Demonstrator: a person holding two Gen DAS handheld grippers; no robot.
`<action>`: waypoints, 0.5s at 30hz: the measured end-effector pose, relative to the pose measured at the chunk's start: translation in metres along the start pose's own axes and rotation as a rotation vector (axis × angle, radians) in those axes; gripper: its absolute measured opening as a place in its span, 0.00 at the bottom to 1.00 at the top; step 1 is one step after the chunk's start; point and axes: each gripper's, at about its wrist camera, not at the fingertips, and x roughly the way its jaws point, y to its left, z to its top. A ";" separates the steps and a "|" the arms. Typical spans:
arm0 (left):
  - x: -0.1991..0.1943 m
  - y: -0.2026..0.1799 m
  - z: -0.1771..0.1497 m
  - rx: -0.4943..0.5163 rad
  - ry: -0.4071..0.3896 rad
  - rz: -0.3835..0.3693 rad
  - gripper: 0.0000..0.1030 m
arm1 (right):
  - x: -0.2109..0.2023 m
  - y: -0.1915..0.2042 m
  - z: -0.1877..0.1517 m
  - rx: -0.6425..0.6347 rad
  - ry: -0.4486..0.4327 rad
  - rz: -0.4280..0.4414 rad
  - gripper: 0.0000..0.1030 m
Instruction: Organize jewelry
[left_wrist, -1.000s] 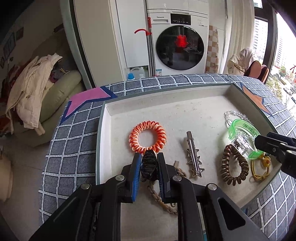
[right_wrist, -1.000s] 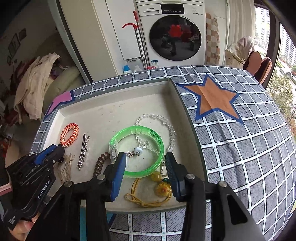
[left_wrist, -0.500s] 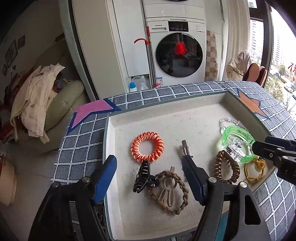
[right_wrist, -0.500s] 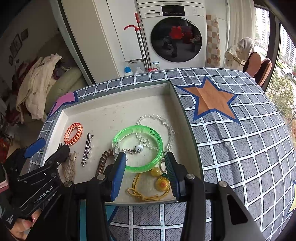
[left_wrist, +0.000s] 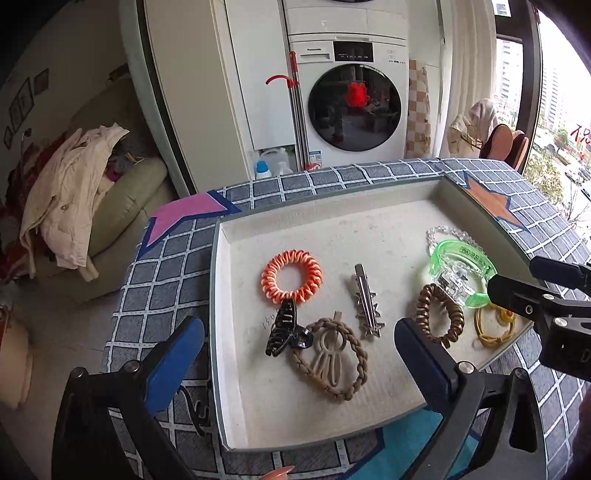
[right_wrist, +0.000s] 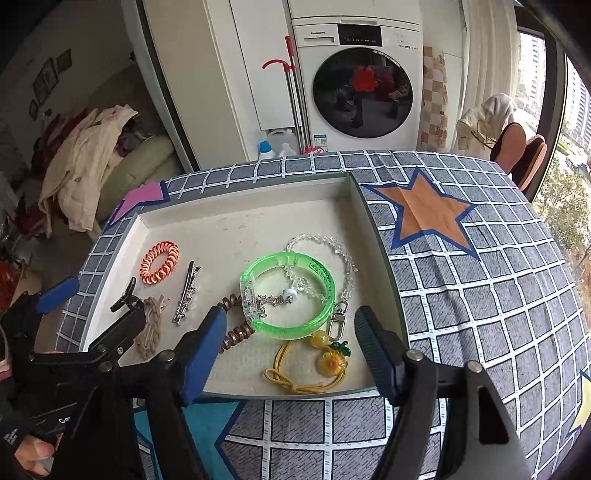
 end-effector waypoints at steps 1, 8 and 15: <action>0.000 0.000 -0.001 0.000 0.001 0.000 1.00 | 0.000 0.000 0.000 -0.001 0.002 0.000 0.78; -0.006 0.005 -0.005 -0.030 0.013 0.006 1.00 | -0.001 -0.002 -0.002 -0.001 0.016 -0.001 0.81; -0.011 0.008 -0.011 -0.041 0.034 0.013 1.00 | -0.002 0.000 -0.005 -0.006 0.042 0.006 0.84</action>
